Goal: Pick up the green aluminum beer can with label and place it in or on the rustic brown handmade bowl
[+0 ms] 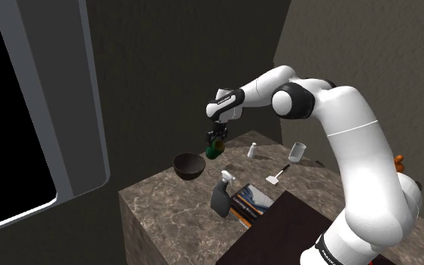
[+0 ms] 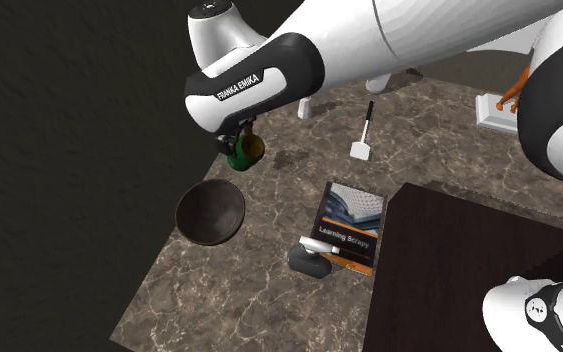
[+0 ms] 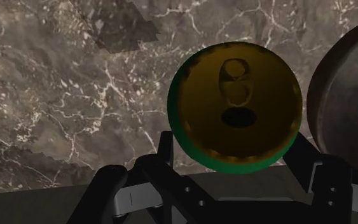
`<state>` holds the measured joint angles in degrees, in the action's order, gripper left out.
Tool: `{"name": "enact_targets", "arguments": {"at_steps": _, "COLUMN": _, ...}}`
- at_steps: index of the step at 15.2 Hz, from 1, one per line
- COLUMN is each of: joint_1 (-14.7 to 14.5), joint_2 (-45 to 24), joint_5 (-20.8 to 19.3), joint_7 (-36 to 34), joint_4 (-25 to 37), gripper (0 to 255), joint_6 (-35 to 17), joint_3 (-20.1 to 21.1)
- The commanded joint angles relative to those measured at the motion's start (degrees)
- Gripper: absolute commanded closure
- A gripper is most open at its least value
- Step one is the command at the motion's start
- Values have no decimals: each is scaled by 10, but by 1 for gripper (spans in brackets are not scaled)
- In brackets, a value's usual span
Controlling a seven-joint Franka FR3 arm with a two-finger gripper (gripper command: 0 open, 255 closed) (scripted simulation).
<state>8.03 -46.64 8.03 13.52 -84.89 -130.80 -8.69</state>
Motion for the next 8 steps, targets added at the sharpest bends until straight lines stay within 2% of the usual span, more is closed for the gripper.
{"name": "enact_targets", "arguments": {"at_steps": 1, "joint_1": 0, "joint_2": 11, "joint_5": -1, "joint_7": 0, "joint_4": -1, "gripper": 255, "joint_6": 9, "joint_3": -1}}
{"name": "enact_targets", "arguments": {"at_steps": 8, "joint_1": -3, "joint_2": 45, "joint_5": -6, "joint_7": -3, "joint_4": -2, "gripper": 255, "joint_6": 42, "joint_3": -6}}
